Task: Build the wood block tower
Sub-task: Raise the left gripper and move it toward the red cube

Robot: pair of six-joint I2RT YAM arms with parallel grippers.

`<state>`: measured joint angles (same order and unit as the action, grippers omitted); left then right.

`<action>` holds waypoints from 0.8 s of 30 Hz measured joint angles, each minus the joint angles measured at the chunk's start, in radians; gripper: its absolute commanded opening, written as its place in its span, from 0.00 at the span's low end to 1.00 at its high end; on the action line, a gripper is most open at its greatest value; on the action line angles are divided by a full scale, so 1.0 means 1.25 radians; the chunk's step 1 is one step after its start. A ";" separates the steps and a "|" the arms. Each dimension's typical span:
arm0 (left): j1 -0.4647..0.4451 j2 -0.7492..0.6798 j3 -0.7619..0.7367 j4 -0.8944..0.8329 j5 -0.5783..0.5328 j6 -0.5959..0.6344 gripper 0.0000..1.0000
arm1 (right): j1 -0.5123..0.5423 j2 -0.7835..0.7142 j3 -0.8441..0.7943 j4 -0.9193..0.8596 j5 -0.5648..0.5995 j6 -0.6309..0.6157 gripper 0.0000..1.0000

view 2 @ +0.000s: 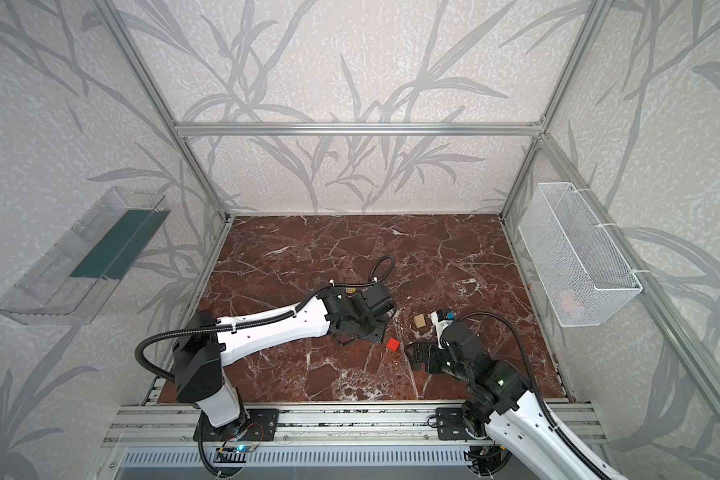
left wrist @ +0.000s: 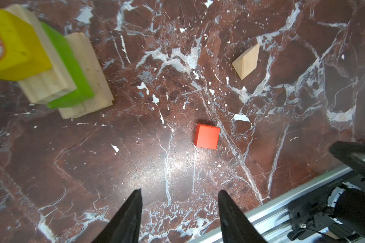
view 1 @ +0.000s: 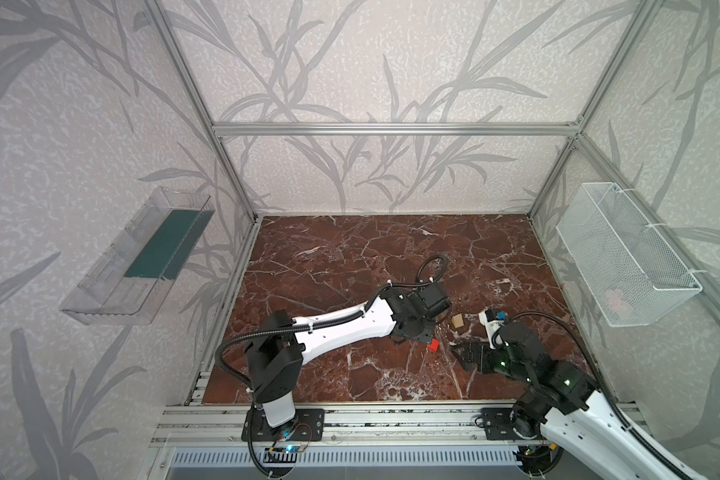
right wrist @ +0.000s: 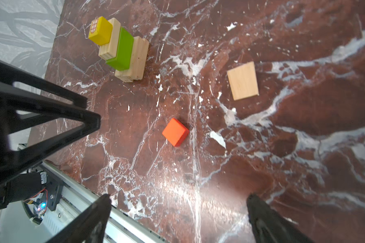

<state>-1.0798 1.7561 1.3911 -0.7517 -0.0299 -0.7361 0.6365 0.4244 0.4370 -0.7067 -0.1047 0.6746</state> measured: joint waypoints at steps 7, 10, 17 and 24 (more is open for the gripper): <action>-0.010 0.077 0.000 0.067 0.025 0.051 0.57 | 0.000 -0.114 0.007 -0.146 0.022 0.084 0.99; -0.014 0.122 0.015 0.080 0.031 0.058 0.57 | 0.000 -0.129 0.007 -0.181 0.031 0.103 0.99; -0.029 0.197 0.067 0.083 0.045 0.057 0.59 | 0.000 -0.119 0.007 -0.198 0.034 0.116 0.99; -0.040 0.246 0.114 0.076 0.038 0.043 0.60 | 0.000 -0.115 0.007 -0.192 0.034 0.116 0.99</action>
<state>-1.1297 2.0636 1.5333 -0.6563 0.0177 -0.6823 0.6365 0.2810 0.4461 -0.9463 -0.0616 0.8192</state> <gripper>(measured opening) 0.599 0.991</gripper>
